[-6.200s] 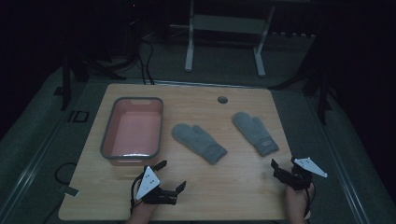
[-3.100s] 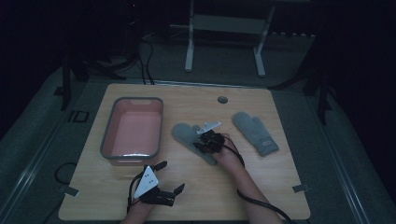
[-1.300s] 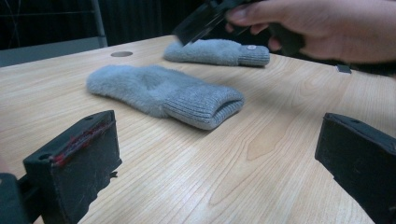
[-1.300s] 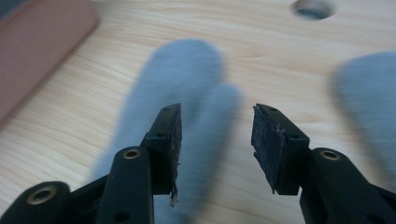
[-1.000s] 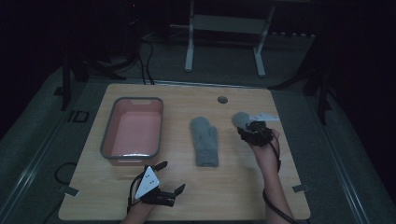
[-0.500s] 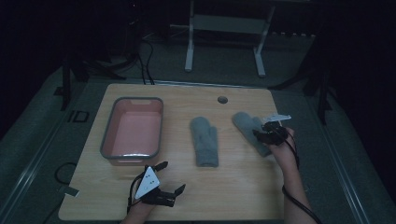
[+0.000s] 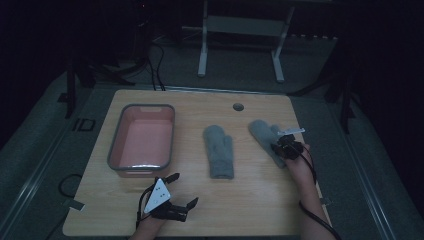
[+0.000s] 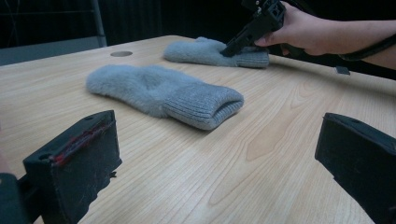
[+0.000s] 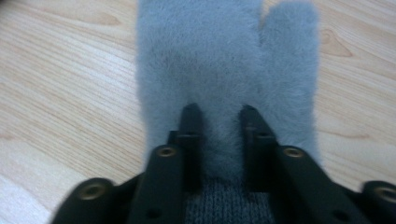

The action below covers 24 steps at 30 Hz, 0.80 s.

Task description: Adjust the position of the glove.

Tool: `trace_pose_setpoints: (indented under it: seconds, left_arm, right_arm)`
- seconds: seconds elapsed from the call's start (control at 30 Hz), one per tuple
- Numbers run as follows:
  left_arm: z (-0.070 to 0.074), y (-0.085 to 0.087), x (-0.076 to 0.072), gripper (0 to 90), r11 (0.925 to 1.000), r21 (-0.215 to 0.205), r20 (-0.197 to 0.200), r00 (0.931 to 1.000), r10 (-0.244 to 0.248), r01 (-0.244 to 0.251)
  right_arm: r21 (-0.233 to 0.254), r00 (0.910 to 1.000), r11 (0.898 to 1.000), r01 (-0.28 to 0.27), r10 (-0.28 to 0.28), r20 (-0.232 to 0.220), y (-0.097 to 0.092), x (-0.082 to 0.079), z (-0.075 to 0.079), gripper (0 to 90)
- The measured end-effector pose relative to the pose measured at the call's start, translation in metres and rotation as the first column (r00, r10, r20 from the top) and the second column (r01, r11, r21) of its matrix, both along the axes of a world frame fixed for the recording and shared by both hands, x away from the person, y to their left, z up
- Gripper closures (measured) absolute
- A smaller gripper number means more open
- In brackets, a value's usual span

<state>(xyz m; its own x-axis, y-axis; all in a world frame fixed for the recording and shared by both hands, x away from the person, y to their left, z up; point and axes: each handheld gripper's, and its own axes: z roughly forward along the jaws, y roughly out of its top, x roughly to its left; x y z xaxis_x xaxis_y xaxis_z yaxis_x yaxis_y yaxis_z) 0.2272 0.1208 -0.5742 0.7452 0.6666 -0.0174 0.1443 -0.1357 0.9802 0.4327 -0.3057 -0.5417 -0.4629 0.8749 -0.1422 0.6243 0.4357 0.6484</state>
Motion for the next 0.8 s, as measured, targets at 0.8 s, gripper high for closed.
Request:
trace_pose_setpoints:
  seconds: [0.8]
  left_arm:
    - [0.0,0.0,0.0,0.4,1.0,-0.007,0.001,1.0,-0.001,0.001]
  right_arm:
    - [0.195,0.8903,0.875,0.444,-0.455,0.015,0.022,-0.057,0.033,84.8]
